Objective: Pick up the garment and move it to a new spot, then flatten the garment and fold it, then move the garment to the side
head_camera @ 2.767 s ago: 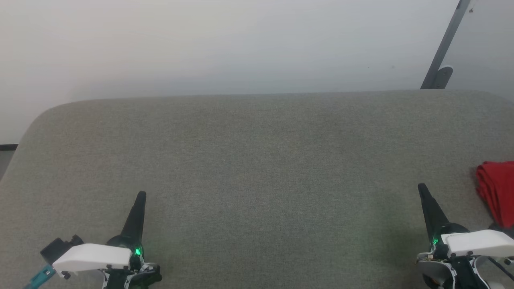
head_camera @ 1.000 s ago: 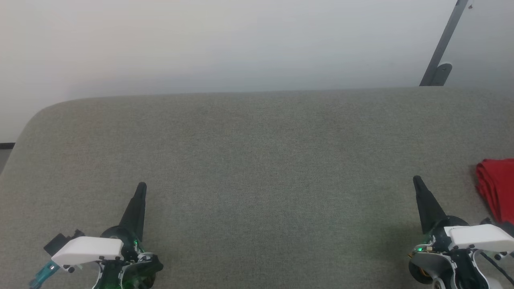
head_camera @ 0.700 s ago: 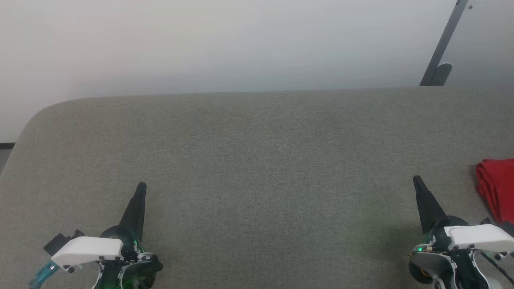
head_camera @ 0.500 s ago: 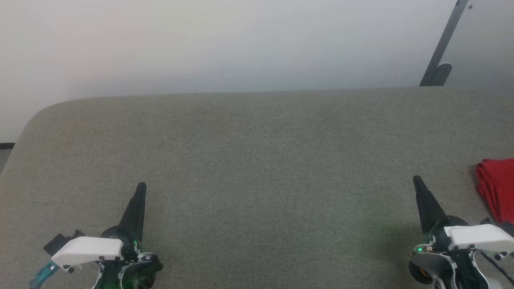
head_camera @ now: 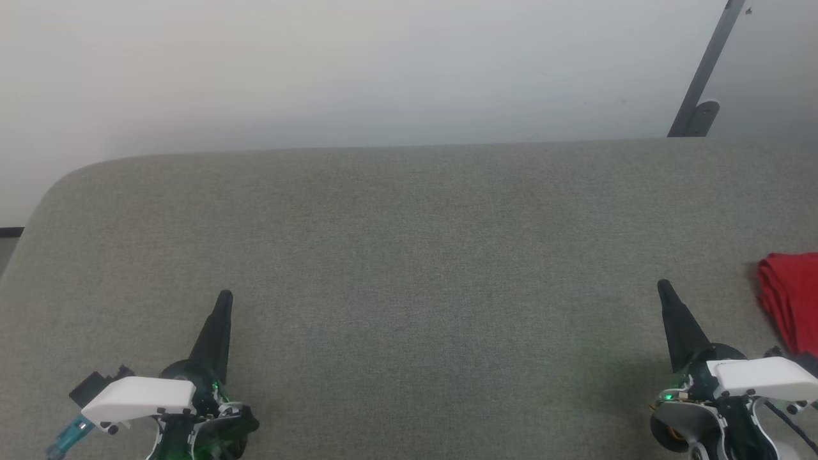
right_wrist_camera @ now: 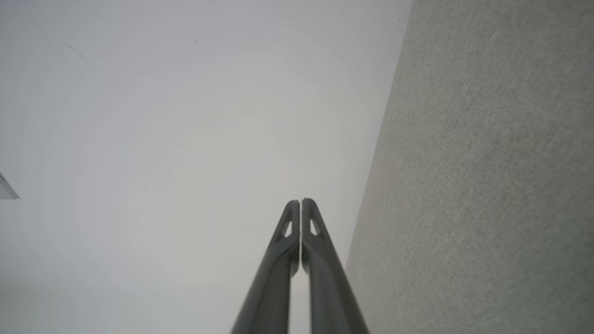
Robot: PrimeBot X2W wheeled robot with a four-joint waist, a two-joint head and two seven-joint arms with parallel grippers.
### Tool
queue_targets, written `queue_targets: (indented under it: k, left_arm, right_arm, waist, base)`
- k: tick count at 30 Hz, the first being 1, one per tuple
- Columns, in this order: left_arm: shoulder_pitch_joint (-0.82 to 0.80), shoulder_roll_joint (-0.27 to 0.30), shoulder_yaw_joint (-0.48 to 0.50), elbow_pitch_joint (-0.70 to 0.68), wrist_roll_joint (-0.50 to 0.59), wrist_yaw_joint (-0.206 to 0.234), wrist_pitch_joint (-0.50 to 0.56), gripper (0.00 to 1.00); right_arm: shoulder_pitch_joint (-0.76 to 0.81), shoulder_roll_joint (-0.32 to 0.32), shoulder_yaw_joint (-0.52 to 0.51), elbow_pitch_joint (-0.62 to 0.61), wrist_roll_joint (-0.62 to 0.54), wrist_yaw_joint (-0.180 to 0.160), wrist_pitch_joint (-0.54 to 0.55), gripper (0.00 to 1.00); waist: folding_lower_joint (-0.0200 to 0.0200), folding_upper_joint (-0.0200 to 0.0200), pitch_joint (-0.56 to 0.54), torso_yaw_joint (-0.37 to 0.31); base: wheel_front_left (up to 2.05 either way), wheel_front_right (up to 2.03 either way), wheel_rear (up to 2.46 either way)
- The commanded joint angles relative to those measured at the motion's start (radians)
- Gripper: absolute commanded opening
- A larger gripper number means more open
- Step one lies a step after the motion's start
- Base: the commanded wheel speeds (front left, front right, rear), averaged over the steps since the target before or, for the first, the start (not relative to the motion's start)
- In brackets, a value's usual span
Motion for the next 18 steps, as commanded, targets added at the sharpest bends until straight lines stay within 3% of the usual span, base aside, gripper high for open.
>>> queue_targets:
  k: [1, 18]
  left_arm:
    - [-0.009, 0.000, 0.003, 0.000, 0.005, -0.005, 0.003, 0.00]
    - [-0.009, -0.002, 0.006, 0.001, 0.007, -0.005, 0.006, 0.00]
  right_arm:
    - [-0.006, 0.004, -0.001, 0.003, 0.003, 0.000, 0.003, 0.00]
    - [-0.006, 0.004, -0.001, 0.003, 0.003, 0.000, 0.003, 0.00]
  waist:
    - [0.0000, 0.0000, 0.000, 0.000]
    - [0.0000, 0.0000, 0.000, 0.000]
  base:
    - [0.00, 0.00, 0.00]
    - [0.00, 0.00, 0.00]
